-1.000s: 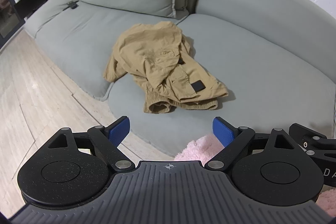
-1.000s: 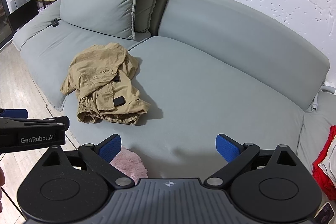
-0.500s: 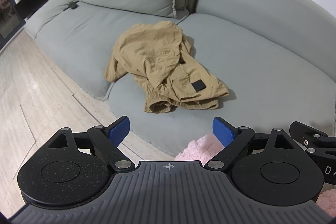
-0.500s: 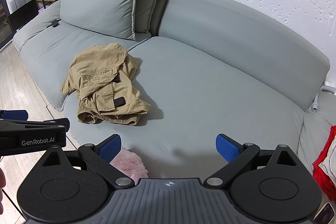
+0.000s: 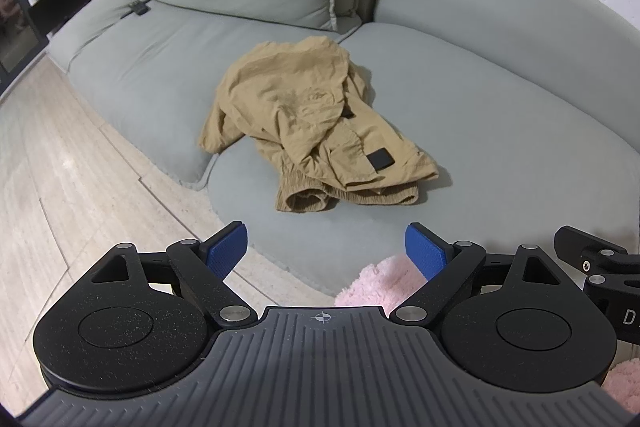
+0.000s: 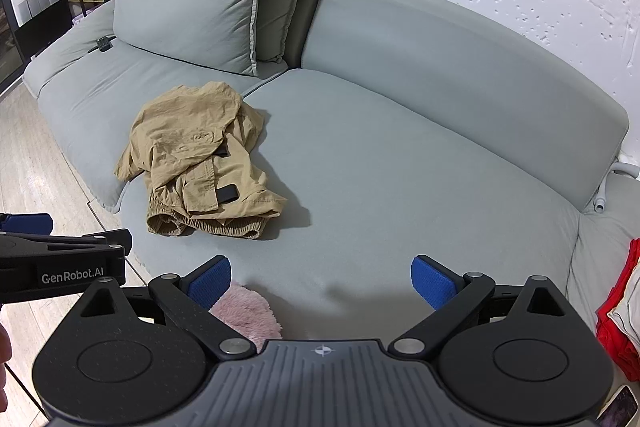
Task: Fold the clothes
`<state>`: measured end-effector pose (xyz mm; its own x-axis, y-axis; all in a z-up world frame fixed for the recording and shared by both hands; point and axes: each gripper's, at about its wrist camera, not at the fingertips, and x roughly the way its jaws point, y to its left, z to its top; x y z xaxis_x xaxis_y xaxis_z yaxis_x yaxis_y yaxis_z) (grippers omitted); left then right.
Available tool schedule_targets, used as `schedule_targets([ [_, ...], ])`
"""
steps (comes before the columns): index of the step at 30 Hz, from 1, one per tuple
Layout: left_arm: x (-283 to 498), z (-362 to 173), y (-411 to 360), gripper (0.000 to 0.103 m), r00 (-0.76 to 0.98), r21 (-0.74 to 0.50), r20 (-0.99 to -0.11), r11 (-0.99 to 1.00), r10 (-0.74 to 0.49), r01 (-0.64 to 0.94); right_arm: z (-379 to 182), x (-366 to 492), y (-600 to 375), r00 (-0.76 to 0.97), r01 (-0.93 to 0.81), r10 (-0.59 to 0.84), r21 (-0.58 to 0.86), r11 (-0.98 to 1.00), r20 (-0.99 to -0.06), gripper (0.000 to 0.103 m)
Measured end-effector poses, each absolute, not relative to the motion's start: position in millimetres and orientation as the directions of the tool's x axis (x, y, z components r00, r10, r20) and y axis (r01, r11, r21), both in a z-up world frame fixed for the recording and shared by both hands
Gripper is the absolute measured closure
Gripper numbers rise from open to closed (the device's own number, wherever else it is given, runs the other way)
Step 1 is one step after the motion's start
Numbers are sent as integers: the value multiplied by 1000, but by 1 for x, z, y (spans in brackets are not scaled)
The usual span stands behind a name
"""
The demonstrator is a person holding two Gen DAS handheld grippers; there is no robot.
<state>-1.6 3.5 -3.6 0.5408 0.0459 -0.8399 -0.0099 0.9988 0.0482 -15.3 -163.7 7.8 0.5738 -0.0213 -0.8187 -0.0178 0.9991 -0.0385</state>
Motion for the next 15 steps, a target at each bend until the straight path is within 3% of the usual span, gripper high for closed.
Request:
schedule_targets([
  [15,5,-15,12,13,521,47,-852,998,56,-31,1,-11,-157,562,-31,-17,-42,999,-827,6],
])
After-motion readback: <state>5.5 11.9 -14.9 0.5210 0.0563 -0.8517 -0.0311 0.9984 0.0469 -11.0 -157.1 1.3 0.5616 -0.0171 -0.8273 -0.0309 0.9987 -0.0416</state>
